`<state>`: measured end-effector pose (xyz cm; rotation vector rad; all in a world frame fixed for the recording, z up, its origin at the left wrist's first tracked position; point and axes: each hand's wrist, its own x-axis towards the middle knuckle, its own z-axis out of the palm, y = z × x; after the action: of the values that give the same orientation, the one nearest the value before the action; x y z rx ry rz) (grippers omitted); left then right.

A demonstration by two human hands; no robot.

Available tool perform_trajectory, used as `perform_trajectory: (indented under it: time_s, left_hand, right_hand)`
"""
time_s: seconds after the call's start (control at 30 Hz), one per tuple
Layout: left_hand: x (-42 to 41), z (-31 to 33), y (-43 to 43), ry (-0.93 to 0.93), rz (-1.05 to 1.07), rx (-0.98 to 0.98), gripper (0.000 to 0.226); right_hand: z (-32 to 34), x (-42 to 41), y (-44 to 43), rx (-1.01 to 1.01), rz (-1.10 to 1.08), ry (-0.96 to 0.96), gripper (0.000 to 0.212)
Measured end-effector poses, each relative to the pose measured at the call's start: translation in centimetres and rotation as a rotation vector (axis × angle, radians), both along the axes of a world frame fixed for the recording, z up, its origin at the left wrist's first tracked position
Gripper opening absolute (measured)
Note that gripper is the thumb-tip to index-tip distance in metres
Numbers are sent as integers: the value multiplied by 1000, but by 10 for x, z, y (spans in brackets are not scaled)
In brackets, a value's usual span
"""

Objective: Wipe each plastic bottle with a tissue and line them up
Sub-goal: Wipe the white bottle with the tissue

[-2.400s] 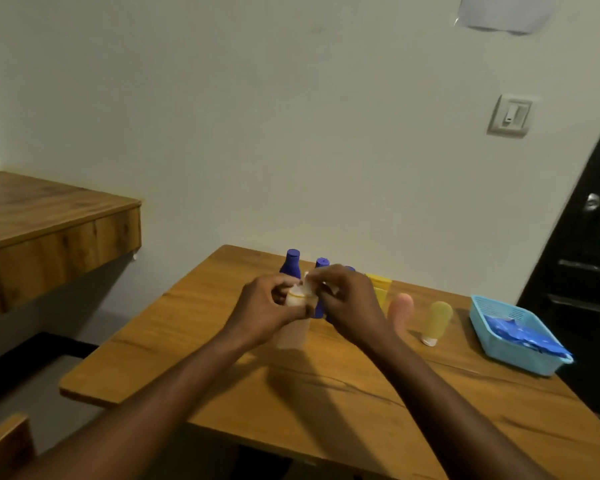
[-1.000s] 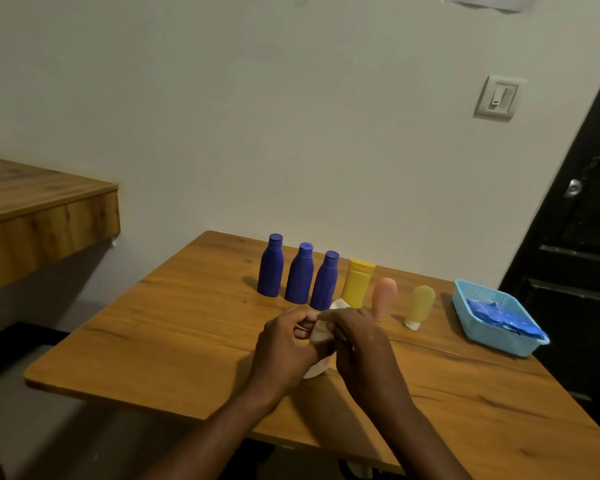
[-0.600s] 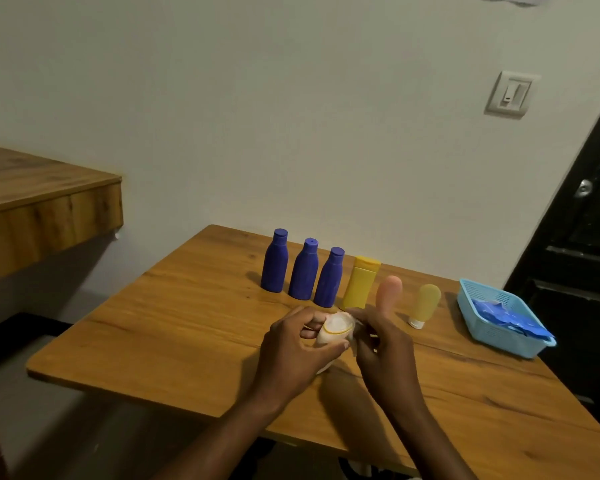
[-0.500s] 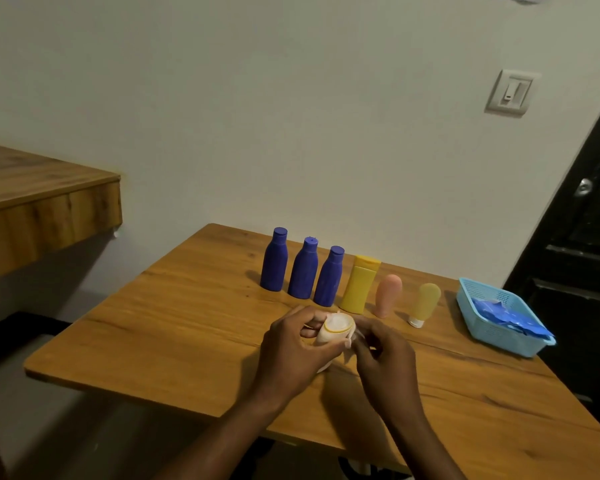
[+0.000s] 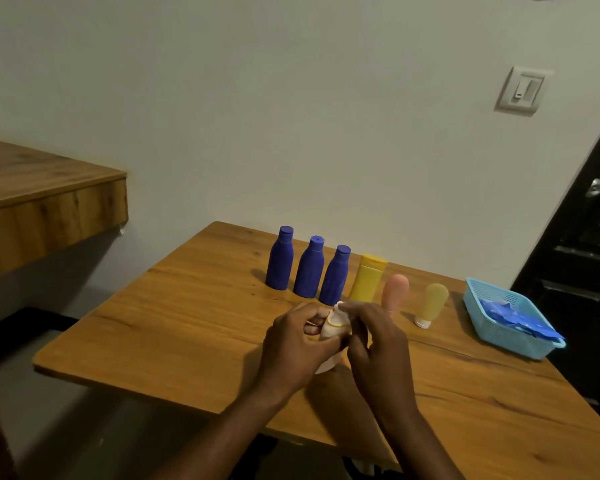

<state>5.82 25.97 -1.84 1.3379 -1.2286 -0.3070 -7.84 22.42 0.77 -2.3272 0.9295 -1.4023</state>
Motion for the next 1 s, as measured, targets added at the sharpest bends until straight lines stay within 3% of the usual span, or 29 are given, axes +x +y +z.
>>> perform_trajectory:
  time_s: [0.13, 0.33, 0.63, 0.87, 1.0]
  left_hand:
    - [-1, -4, -1, 2, -3, 4, 36]
    - [5, -4, -4, -61, 16, 31, 35]
    - [3, -5, -6, 52, 17, 17, 44]
    - [4, -8, -6, 53, 27, 27, 46]
    - [5, -8, -6, 71, 8, 20, 44]
  right_hand:
    - [-6, 1, 6, -91, -82, 75, 41]
    - [5, 8, 19, -219, 14, 313, 47]
    - [6, -6, -5, -80, -34, 177, 41]
    - [-3, -6, 6, -198, 10, 218, 38]
    - [1, -5, -6, -163, 39, 169, 38]
